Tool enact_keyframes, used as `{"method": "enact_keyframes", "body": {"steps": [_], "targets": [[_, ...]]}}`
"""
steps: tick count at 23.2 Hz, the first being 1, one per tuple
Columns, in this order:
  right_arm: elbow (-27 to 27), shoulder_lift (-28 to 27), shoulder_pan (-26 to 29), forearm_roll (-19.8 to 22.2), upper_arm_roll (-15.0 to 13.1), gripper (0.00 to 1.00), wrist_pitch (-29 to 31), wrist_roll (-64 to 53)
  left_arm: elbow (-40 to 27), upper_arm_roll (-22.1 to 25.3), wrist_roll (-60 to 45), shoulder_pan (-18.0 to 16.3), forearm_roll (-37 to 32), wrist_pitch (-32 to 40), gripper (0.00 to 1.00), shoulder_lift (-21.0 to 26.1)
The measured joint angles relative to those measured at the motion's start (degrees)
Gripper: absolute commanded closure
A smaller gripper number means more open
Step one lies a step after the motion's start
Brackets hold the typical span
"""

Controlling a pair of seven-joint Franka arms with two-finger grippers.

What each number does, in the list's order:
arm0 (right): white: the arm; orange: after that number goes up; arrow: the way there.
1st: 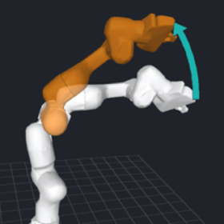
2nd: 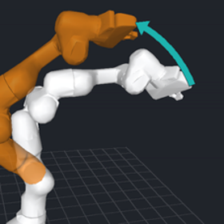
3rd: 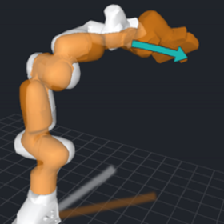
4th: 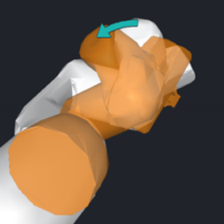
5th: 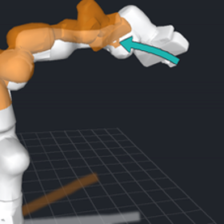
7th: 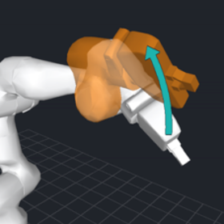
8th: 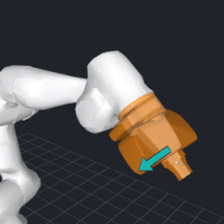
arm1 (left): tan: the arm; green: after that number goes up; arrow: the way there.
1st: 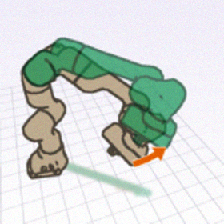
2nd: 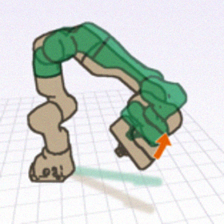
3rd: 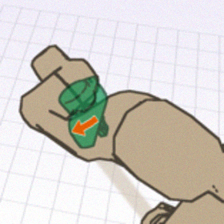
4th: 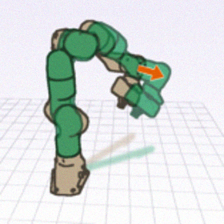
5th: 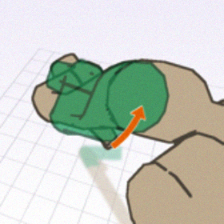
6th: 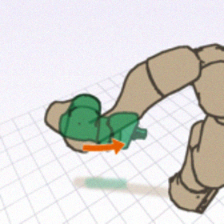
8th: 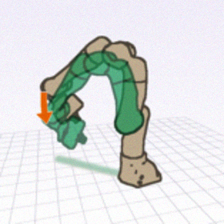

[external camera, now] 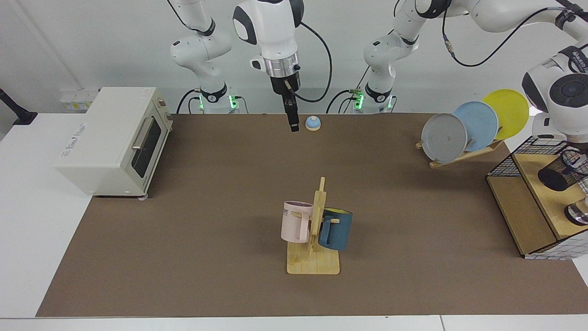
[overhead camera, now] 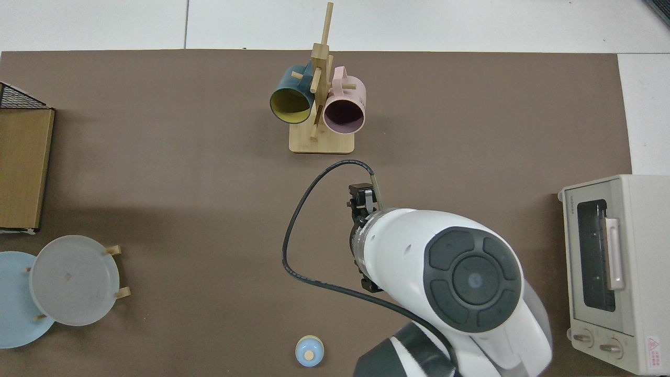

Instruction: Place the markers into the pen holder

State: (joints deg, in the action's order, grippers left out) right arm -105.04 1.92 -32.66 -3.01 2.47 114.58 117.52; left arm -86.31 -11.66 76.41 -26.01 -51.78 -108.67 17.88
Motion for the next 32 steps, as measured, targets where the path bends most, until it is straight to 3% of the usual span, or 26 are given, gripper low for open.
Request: {"method": "enact_keyframes", "body": {"steps": [4, 6, 7, 9, 12, 17, 23, 25, 32], "targets": [[0.0, 0.0, 0.01, 0.0, 0.0, 0.0, 0.0, 0.0, -0.37, -0.01, -0.02, -0.47, 0.82, -0.82, 1.0, 0.0], [0.0, 0.0, 0.01, 0.0, 0.0, 0.0, 0.0, 0.0, -0.41, -0.01, -0.02, -0.57, 1.04, -0.9, 0.94, 0.0], [0.0, 0.0, 0.01, 0.0, 0.0, 0.0, 0.0, 0.0, -0.42, -0.01, -0.02, -0.58, 1.17, -0.95, 0.87, 0.0], [0.0, 0.0, 0.01, 0.0, 0.0, 0.0, 0.0, 0.0, -0.42, -0.02, -0.02, -0.58, 1.62, -1.02, 0.59, 0.0], [0.0, 0.02, 0.01, 0.0, 0.0, 0.0, 0.0, 0.0, -0.45, -0.07, -0.02, -0.58, 1.98, -1.1, 0.5, 0.0], [0.0, 0.04, 0.07, 0.0, -0.02, 0.0, 0.0, 0.0, -0.46, -0.08, -0.02, -0.58, 2.27, -1.16, 0.25, 0.0], [0.0, 0.06, 0.08, 0.0, -0.02, 0.0, 0.0, 0.0, -0.46, -0.12, -0.02, -0.58, 2.37, -1.26, 0.11, 0.0], [0.0, 0.06, 0.08, 0.0, -0.02, 0.0, 0.0, 0.0, -0.45, -0.16, -0.02, -0.58, 2.37, -1.41, 0.01, 0.0], [0.01, 0.37, 0.11, 0.0, -0.03, 0.0, 0.0, -0.05, 0.05, -0.54, -0.06, -0.57, 3.04, -1.71, 0.0, -0.17]]}}
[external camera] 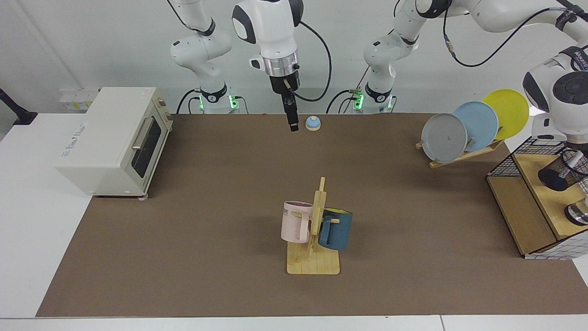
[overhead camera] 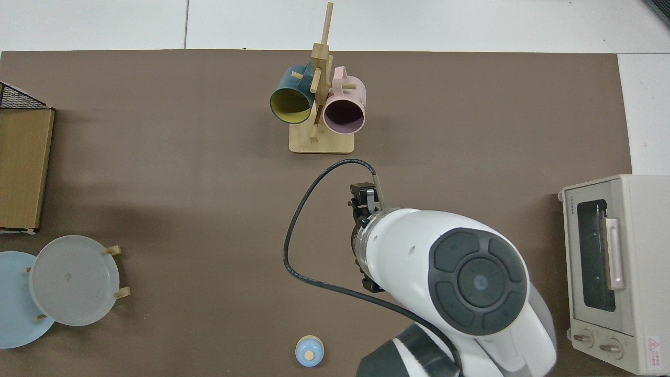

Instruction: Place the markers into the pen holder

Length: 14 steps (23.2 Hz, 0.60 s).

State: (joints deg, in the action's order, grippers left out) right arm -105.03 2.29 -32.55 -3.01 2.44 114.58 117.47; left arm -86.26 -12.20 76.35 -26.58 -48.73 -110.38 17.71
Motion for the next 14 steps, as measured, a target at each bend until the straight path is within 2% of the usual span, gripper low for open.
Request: {"method": "enact_keyframes", "body": {"steps": [7, 14], "targets": [[0.21, 1.52, 0.15, 0.0, -0.15, 0.0, -2.04, -5.85, 1.33, -0.62, 0.0, 0.04, 3.16, 0.48, 0.0, -2.21], [0.3, 5.5, 1.44, 0.0, -1.14, 0.0, -7.79, -19.9, 1.6, -1.44, 0.0, 0.13, 9.96, 2.82, 0.0, -7.09]]}}
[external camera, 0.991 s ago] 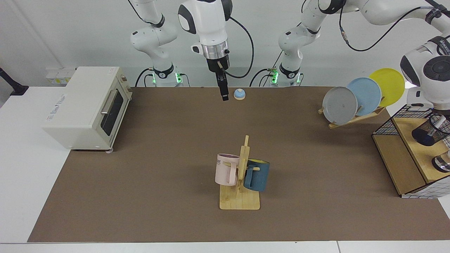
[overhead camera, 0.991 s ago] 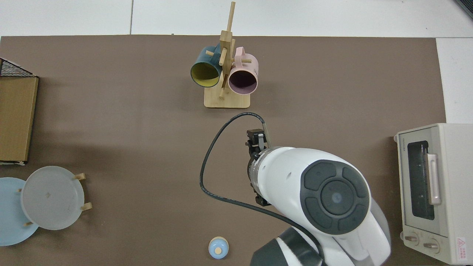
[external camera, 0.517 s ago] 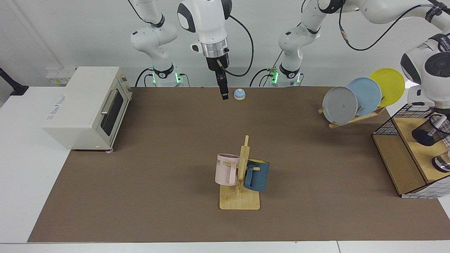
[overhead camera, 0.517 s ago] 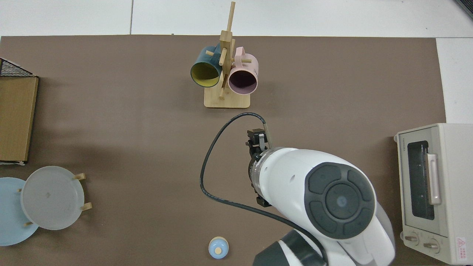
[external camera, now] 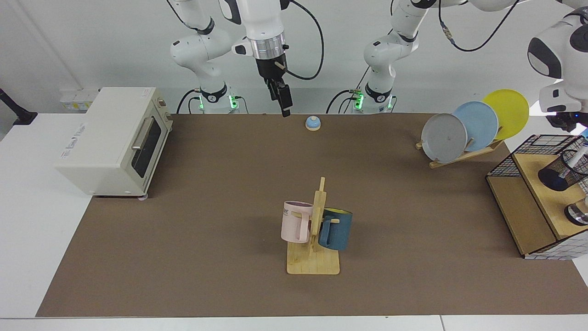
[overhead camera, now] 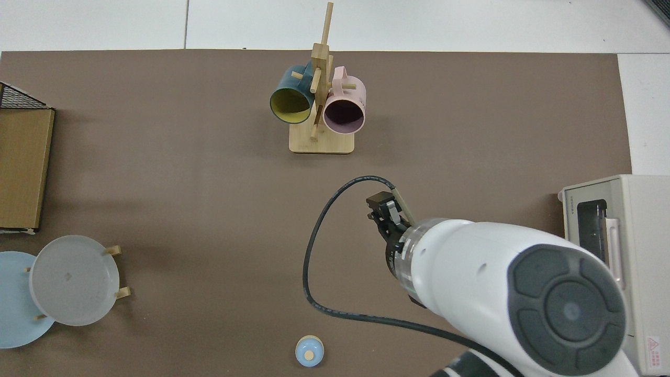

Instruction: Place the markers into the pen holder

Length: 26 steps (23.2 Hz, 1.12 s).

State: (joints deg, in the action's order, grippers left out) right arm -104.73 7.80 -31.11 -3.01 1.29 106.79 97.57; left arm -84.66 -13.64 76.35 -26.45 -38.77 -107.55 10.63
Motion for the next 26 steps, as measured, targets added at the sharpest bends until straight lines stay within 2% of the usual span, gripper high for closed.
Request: {"method": "enact_keyframes", "body": {"steps": [5, 9, 19, 26], "targets": [[-0.01, 1.91, 1.08, 0.07, -0.5, 0.0, -3.27, -12.49, 0.21, -3.37, -1.3, 0.08, 7.54, 3.41, 0.0, -4.07], [0.0, 3.22, 3.14, 0.15, -0.51, 0.01, -3.49, -21.61, 0.27, -7.56, -7.47, 0.18, 12.73, 7.81, 0.0, -7.27], [-0.01, 6.71, 12.57, 0.04, -0.88, 0.0, -8.02, -50.17, 0.19, -20.26, -36.96, 0.64, 25.41, 15.6, 0.0, -8.45], [-0.02, 6.97, 16.23, 0.04, -0.93, 0.0, -11.24, -65.45, 0.14, -28.2, -59.97, 0.69, 32.87, 18.91, 0.0, -8.47]]}}
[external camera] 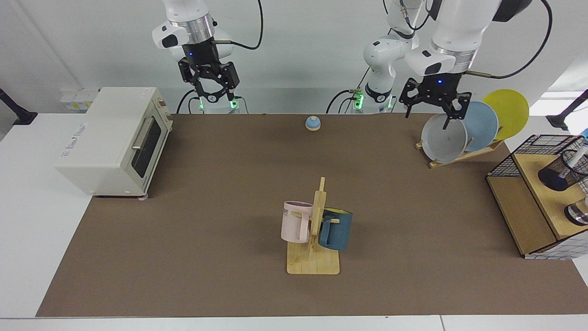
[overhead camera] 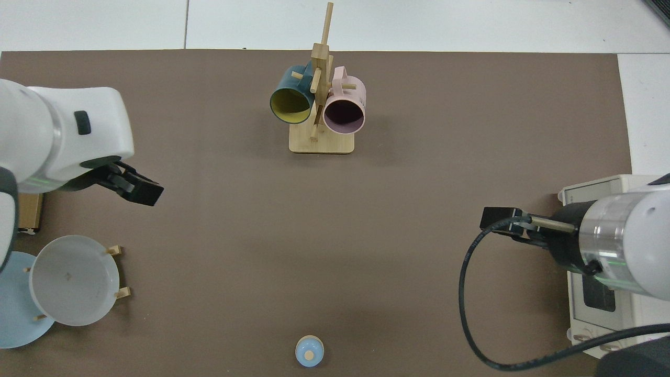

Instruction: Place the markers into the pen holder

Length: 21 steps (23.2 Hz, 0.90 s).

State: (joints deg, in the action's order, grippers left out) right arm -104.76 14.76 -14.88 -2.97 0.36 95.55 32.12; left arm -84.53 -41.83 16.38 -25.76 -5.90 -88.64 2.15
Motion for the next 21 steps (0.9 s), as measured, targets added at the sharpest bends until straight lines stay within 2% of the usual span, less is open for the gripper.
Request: {"method": "enact_keyframes", "body": {"steps": [3, 8, 16, 21], "targets": [[0.0, 0.05, 1.2, 0.03, -0.03, 0.01, -1.73, -5.01, 0.02, -1.72, -7.18, 0.0, 2.31, 1.29, 0.0, 0.0], [0.03, 0.33, 2.05, 0.2, -0.06, 0.01, -4.37, -9.82, 1.71, -2.33, -13.44, -0.09, 4.97, 3.56, 0.0, 0.13], [0.04, 0.13, 4.61, 2.62, -0.07, 0.0, -7.17, -23.19, 5.16, -2.09, -17.76, -0.49, 5.17, 5.29, 0.01, 2.7], [-0.31, -0.33, 4.77, 2.87, 0.06, 0.01, -7.79, -26.22, 6.79, -2.17, -21.5, -0.57, 5.17, 5.49, 0.0, 4.82]]}}
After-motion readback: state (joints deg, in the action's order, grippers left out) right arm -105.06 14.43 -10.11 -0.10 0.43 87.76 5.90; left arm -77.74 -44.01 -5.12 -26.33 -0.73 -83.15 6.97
